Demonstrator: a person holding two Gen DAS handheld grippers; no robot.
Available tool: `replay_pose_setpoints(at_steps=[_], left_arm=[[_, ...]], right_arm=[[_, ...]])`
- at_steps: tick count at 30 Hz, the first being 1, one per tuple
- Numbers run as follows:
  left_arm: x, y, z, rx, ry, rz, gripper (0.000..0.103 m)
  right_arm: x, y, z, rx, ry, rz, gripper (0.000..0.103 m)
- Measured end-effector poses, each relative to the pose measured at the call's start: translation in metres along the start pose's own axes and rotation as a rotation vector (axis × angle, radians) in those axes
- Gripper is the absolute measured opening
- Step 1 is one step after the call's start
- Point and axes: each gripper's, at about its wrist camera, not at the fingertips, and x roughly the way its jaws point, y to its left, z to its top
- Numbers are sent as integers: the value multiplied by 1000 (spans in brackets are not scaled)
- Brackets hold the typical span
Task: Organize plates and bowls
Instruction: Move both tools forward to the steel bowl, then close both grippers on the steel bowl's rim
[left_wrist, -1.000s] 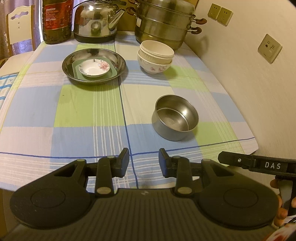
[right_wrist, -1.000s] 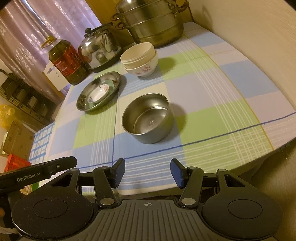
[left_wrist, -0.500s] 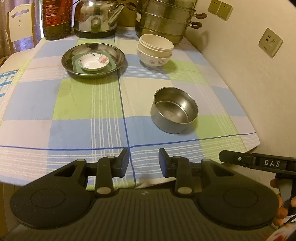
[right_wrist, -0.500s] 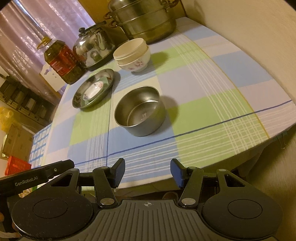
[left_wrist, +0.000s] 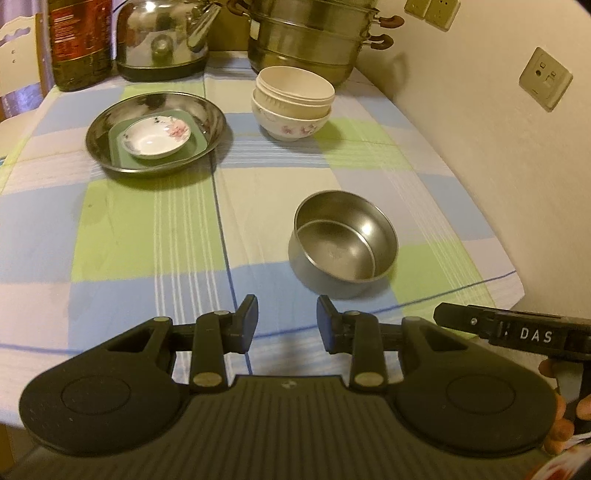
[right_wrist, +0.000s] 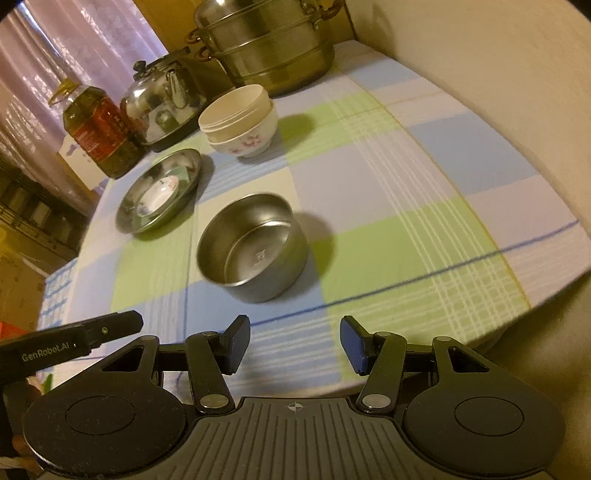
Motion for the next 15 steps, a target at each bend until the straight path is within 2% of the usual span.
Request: replay_pose_setpoints(at_steps=[15], left_arm=[[67, -4, 44, 84, 54, -48, 31]], right_arm=[[54, 11, 36, -15, -20, -56, 54]])
